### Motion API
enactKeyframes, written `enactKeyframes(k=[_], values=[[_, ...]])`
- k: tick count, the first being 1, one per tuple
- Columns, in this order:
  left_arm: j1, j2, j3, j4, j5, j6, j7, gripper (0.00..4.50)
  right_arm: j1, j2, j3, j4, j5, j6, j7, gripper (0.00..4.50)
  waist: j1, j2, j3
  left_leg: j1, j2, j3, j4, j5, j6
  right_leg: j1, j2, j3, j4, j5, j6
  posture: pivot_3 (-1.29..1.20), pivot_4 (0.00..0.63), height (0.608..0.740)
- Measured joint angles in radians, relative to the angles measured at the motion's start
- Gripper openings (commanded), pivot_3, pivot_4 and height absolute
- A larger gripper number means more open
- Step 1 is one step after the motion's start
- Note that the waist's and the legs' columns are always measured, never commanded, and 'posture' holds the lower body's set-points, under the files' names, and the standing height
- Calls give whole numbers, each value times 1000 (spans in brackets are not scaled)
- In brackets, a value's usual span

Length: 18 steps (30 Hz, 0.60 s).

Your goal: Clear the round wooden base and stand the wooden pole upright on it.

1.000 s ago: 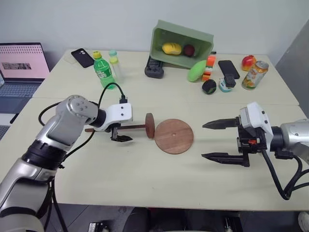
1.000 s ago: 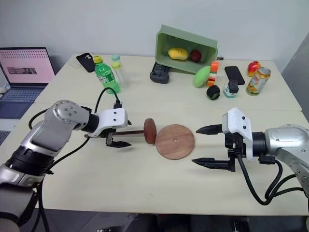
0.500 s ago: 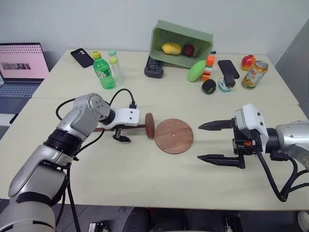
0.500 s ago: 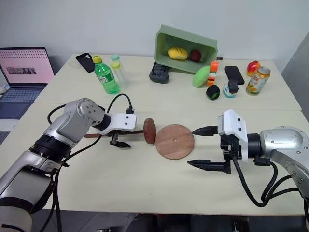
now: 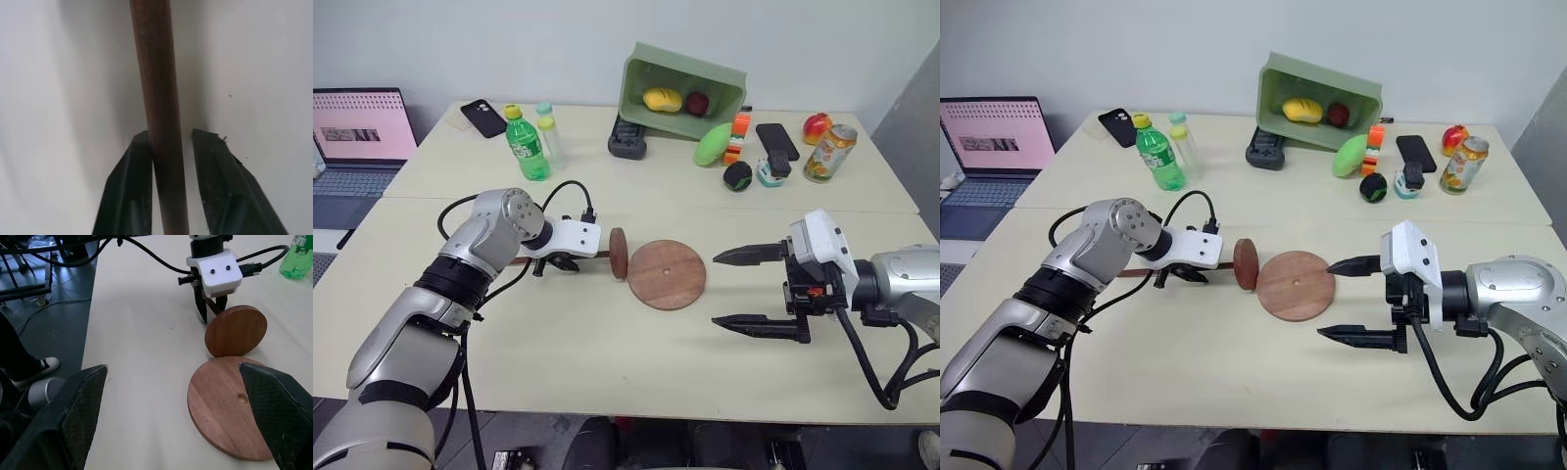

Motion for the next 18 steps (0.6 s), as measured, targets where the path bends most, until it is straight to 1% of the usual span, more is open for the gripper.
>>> enactKeyframes(k=[2, 6, 10, 13, 14, 18], values=[[0, 0, 1, 3, 3, -1, 1, 277, -6, 0, 0, 0, 0, 0, 0, 4500, -1, 0, 0, 0, 0, 0, 0, 0, 0, 0, 0, 0, 0, 0, 0, 0, 150, 740], [0, 0, 9, 12, 2, -2, -1, 277, -6, 0, 0, 1, 0, -1, 0, 4500, -1, 0, 0, 0, 0, 0, 0, 0, 0, 0, 0, 0, 0, 0, 0, 0, 150, 740], [-14, 7, 43, 51, -14, -2, 3, 277, -6, 0, 0, 1, -1, -1, 0, 4500, -2, 0, 0, -2, 0, 0, 0, 0, 0, -3, 0, 1, 2, 0, 0, 0, 150, 740], [-41, 7, 119, 53, -71, 1, 8, 277, -1, -3, -7, 1, -1, -1, -6, 4500, -1, -2, 1, -7, 1, -1, 2, 0, 0, -7, 0, 0, 2, 0, 0, 0, 150, 740], [-52, 4, 160, 43, -110, 16, 8, 277, 6, -5, -17, 0, 0, -1, -10, 4500, -1, -2, 1, -9, 0, -2, 3, 0, 0, -8, 0, -1, 2, 0, 0, 0, 150, 740], [-93, -44, 335, -57, -289, 150, 18, 277, 35, -17, -68, -5, 2, 1, -21, 4500, 1, -2, 1, -11, 0, -3, 3, 0, 0, -8, -1, -1, 2, 0, 0, 0, 150, 740]])
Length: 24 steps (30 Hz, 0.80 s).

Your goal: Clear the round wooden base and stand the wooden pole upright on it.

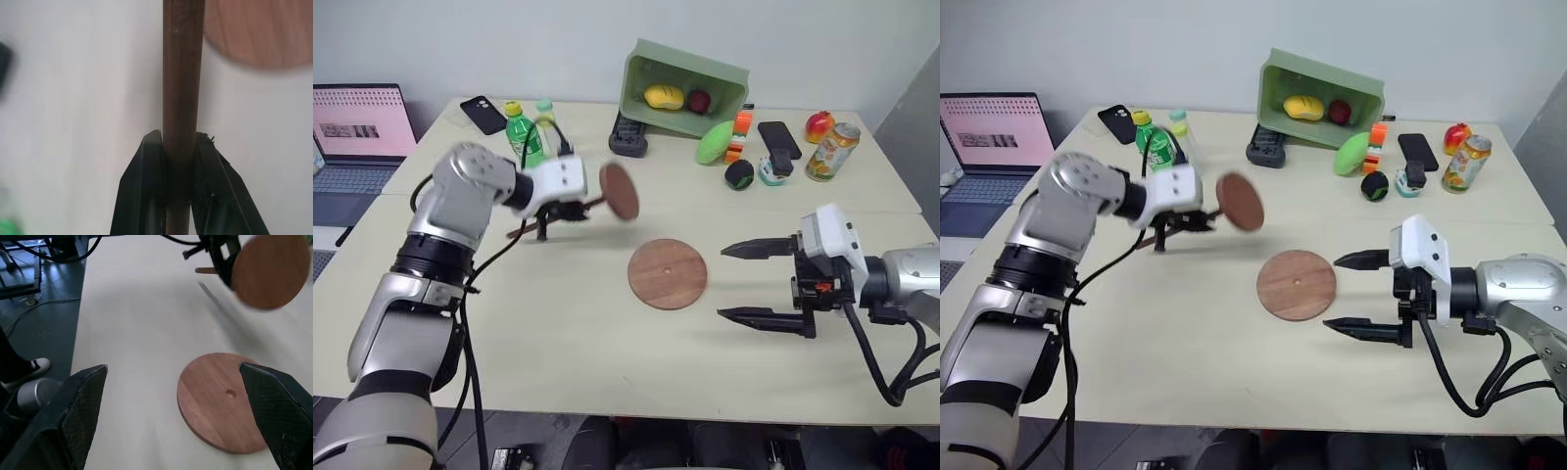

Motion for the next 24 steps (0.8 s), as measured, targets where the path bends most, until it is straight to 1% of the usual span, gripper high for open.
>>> enactKeyframes(k=[3, 5, 6, 8, 10, 15, 21, 24], values=[[30, -100, 147, -123, -195, 171, 35, 277, 55, 3, -23, -16, -6, -5, -21, 4500, -1, 0, 0, 0, 0, 0, 0, 0, 0, 0, 0, 1, 1, 0, 0, 0, 150, 740], [87, -161, 192, -188, -296, 258, 79, 277, 80, 21, -23, -27, -39, -27, -43, 4500, -6, 0, 0, 1, 1, 0, 1, 0, 0, 0, 0, 2, 2, 0, 0, 0, 150, 740], [144, -230, 254, -260, -352, 309, 149, 277, 124, 56, -38, -45, -81, -69, -81, 4500, -7, -1, -1, 4, 2, 1, 0, 0, 0, 2, 0, 2, 2, 0, 0, 0, 150, 740], [214, -332, 272, -344, -417, 326, 221, 277, 165, 126, -22, -55, -127, -107, -136, 4500, -3, -1, -1, 2, 2, 0, 0, 1, -1, 1, -1, 3, 2, 0, 0, 0, 150, 740], [269, -391, 264, -400, -455, 328, 270, 277, 192, 183, 3, -65, -157, -121, -190, 4500, -3, -1, -1, 2, 1, 0, 1, 2, -4, 1, -1, 4, 2, 0, 0, 0, 150, 740], [286, -418, 265, -459, -492, 320, 347, 277, 253, 210, 28, -120, -167, -119, -244, 4500, -2, -1, -1, 3, 1, 0, 0, 2, -4, 2, 0, 4, 2, 0, 0, 0, 150, 740], [321, -432, 234, -459, -492, 260, 376, 277, 289, 211, 67, -149, -171, -106, -273, 4500, -2, -1, -1, 3, 0, 1, 0, 2, -4, 2, 0, 4, 2, 0, 0, 0, 150, 740], [332, -437, 208, -459, -489, 221, 378, 277, 290, 212, 91, -146, -201, -97, -300, 4500, -2, -1, -1, 3, 0, 1, 0, 2, -4, 2, 0, 4, 2, 0, 0, 0, 150, 740]])
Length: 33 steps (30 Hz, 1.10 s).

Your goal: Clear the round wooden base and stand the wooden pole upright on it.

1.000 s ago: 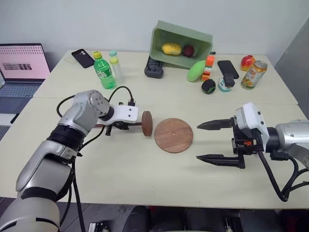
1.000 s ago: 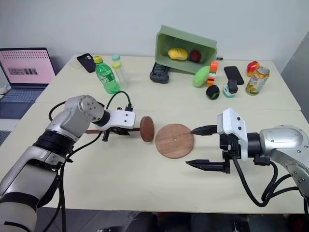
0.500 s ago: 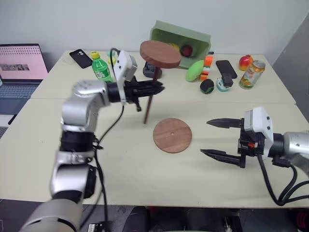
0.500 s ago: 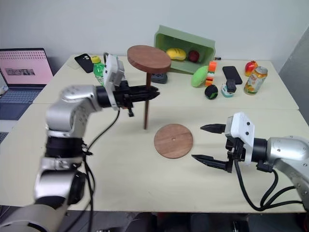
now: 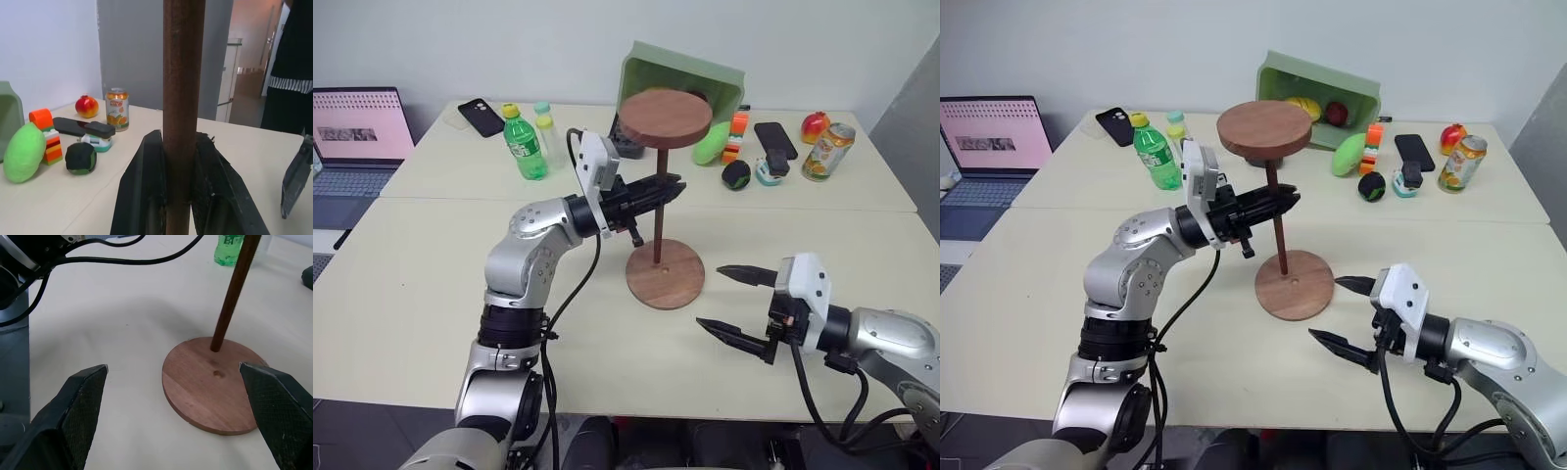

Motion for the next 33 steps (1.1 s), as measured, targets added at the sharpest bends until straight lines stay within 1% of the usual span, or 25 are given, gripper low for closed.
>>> enactKeyframes(k=[6, 13, 21, 26, 33], values=[[24, -4, -40, 0, 2, -31, 18, 277, -2, 16, 18, 19, -24, 3, -23, 4500, 0, 0, 0, 0, 0, 0, 0, 0, 0, 0, 0, 0, 0, 0, 0, 0, 150, 740], [37, -5, -52, -1, 1, -63, 35, 277, -3, 32, 17, 19, -30, 3, -23, 4500, 0, 0, 0, 0, 0, 0, 0, 0, 0, 0, 0, 0, 0, 0, 0, 0, 150, 740], [46, -7, -79, 22, 10, -108, 39, 277, -6, 34, 16, 18, -18, 8, -23, 4500, 0, 0, 0, 0, 0, 0, 0, -1, 1, 0, 0, 0, 0, 0, 0, 0, 150, 740], [63, -14, -83, 37, 10, -119, 38, 277, -6, 33, 15, 17, -3, 15, -23, 4500, 0, 0, 0, 0, 0, 0, 0, -1, 2, 0, 0, 0, 0, 0, 0, 0, 150, 740], [65, -14, -85, 77, 22, -178, 36, 277, -14, 32, 14, 16, 5, 29, -26, 4500, 0, 0, 0, 0, 0, 0, 0, -1, 2, 0, 0, -1, 0, 0, 0, 0, 150, 740]])
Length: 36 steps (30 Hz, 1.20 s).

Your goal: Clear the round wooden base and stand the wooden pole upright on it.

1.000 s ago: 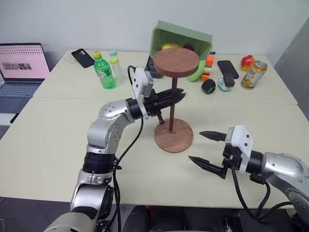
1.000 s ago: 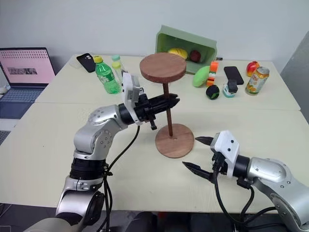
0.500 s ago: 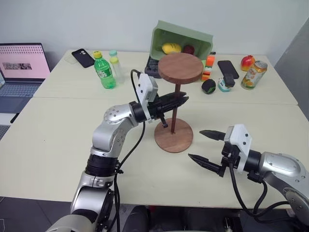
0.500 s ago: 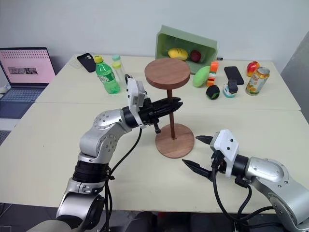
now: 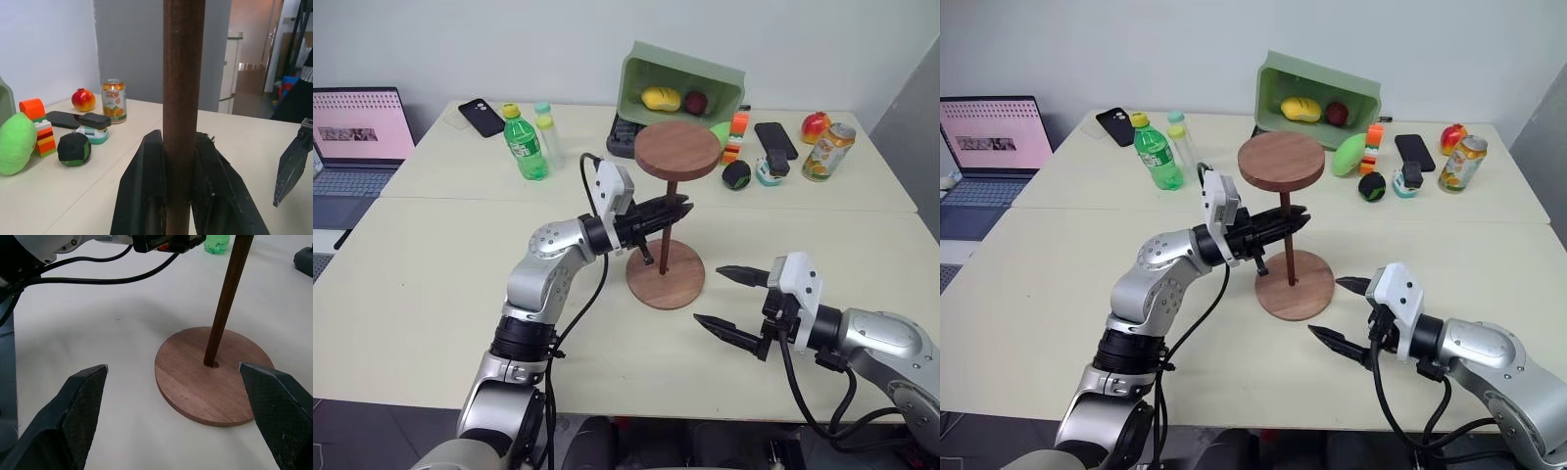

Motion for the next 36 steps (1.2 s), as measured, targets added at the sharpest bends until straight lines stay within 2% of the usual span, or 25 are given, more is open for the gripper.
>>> enactKeyframes(k=[36], values=[[18, -23, -20, 18, 15, -63, 27, 277, -41, -1, 0, -10, 40, 44, -21, 4500, 0, 0, 0, 0, 0, 0, 0, -1, 1, 0, 0, 0, 0, 0, 0, 0, 150, 740]])
